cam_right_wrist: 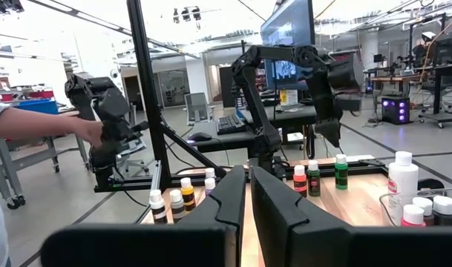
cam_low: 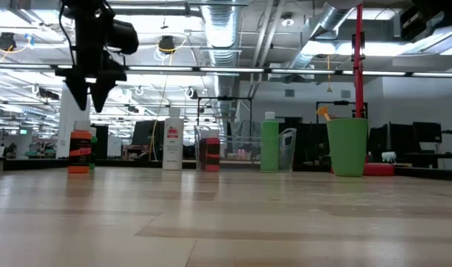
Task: Pick & Place Paint Supplies
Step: Put the small green paint bottle into the transparent bin
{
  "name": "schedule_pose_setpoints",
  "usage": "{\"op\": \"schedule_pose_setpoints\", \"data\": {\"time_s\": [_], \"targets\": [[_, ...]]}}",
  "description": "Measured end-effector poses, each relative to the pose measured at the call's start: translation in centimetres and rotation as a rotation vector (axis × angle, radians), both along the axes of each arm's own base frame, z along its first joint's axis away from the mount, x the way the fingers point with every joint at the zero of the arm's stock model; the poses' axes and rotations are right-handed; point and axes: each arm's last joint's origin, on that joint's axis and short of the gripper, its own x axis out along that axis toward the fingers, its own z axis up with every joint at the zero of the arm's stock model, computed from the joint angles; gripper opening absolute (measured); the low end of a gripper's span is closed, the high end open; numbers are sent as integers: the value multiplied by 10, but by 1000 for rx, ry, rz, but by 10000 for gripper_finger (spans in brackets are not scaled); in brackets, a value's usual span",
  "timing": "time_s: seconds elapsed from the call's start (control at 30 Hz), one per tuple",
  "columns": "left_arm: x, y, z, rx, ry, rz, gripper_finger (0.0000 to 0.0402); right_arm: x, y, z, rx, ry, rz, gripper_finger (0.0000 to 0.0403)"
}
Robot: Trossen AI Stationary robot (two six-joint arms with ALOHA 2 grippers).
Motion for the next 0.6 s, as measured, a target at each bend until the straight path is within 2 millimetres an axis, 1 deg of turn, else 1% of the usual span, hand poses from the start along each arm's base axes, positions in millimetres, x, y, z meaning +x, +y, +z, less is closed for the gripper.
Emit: {"op": "schedule_pose_setpoints", "data": {"time_s": [0.13,0.33,0.6], "targets": [[-4,2,-9,-12,9,21,247,0,0,0,0,0,0,21],[-1,6,-19,28,-23,12,248,0,0,0,0,0,0,21],[-6,3,-38,2,-5,18,247,0,0,0,0,0,0,21]]}}
